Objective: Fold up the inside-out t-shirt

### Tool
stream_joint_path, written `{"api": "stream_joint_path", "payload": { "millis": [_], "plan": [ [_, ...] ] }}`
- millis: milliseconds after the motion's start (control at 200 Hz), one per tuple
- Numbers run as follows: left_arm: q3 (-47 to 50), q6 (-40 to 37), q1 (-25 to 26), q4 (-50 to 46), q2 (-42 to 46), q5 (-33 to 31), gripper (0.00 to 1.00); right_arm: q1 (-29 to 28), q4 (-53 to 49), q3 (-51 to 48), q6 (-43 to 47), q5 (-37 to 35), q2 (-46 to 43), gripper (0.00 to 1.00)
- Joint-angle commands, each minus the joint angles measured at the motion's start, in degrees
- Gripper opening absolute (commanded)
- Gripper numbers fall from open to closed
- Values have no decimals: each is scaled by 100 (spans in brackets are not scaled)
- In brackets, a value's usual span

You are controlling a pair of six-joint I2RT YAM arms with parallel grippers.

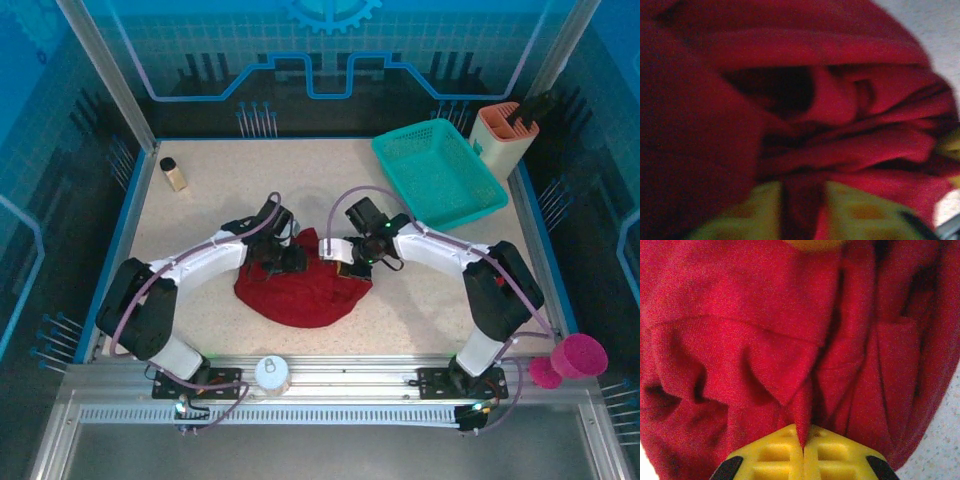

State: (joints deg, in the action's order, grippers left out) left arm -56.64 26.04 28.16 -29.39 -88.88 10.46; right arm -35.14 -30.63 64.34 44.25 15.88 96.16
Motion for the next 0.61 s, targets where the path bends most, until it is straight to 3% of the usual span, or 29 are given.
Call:
{"api": "stream_joint_path", "payload": {
  "millis": [0, 115, 190, 280, 365, 460, 515, 600],
  "plan": [
    [-611, -616, -362, -589, 474, -177, 0, 203, -25, 331, -328, 943, -757, 0],
    [-1404, -1179, -689, -851, 1329, 255, 0, 442, 470, 484, -979, 1423, -1741, 0],
    [-1994, -1300, -972, -1079, 1635, 916, 0, 590, 773, 483, -1510, 1199, -2334, 0],
    [-1918, -1356, -1234, -1141, 1997, 1018, 0, 638, 828, 170, -1705, 903, -2873, 0],
    [-849, -1050, -1561, -816, 2350, 974, 0, 517, 422, -326, -1430, 837, -3094, 1],
    [852, -394, -1630, -21, 2595, 952, 0, 46, 297, -1139, -1503, 230, -3051, 7],
    [1789, -96, -1634, 569, 2645, 1002, 0, -142, 739, -1675, -2139, -81, -2963, 8],
    [2624, 218, -1630, 861, 2691, 812, 2, -156, 1313, -2167, -3015, 256, -2794, 16]
  ]
}}
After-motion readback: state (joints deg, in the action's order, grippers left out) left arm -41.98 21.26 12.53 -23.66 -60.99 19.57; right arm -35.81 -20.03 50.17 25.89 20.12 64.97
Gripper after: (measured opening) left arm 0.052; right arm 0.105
